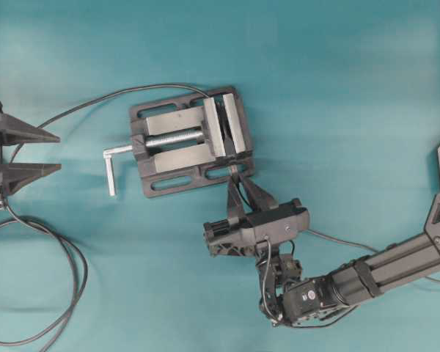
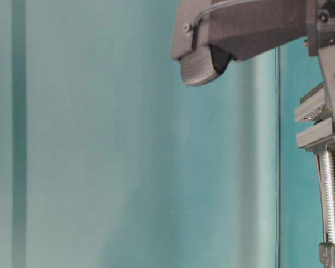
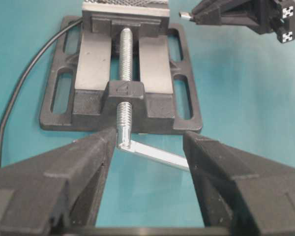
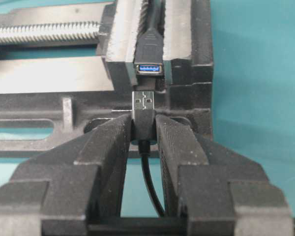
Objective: Insert the USB cable into the fixed female connector.
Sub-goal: 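Push the USB plug up into the female port with the right gripper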
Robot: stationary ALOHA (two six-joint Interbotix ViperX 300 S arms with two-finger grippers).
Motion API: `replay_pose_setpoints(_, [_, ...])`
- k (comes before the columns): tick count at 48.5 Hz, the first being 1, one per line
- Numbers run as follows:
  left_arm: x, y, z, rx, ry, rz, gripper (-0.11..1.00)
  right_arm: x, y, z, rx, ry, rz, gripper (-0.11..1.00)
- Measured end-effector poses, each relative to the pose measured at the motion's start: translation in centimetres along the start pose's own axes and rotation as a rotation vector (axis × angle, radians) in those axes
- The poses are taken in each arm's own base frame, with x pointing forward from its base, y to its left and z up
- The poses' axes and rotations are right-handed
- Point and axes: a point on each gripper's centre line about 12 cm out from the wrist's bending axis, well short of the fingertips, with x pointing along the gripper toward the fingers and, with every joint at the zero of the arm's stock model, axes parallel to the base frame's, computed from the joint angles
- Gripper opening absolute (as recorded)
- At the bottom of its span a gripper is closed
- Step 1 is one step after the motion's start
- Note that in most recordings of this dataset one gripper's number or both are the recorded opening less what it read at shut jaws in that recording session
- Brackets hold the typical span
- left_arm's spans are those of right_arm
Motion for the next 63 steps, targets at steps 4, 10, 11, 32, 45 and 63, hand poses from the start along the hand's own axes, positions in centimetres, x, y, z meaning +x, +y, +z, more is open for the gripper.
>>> replay_pose_setpoints(4, [0.0, 0.0, 0.0, -0.002, 0.0, 0.0, 0.7, 0.0, 0.0, -0.1, -0.002, -0.001, -0.001, 0.22])
replay_pose_setpoints(10, [0.0, 0.0, 0.0, -0.002, 0.002, 0.0, 0.7, -0.1, -0.1, 0.1, 0.0, -0.013, -0.009, 0.22])
replay_pose_setpoints(11, [0.0, 0.0, 0.0, 0.0, 0.001, 0.002, 0.7, -0.1, -0.1, 0.2, 0.001, -0.016, -0.009, 0.22])
replay_pose_setpoints(32, [0.0, 0.0, 0.0, 0.0, 0.0, 0.0, 0.7, 0.2, -0.2, 0.3, 0.001, -0.024, -0.02, 0.22])
replay_pose_setpoints(45, [0.0, 0.0, 0.0, 0.0, 0.0, 0.0, 0.7, 0.7, -0.2, 0.5, 0.006, -0.025, -0.031, 0.22])
replay_pose_setpoints(63, [0.0, 0.0, 0.0, 0.0, 0.0, 0.0, 0.7, 1.1, 0.0, 0.3, 0.007, -0.005, -0.026, 0.22])
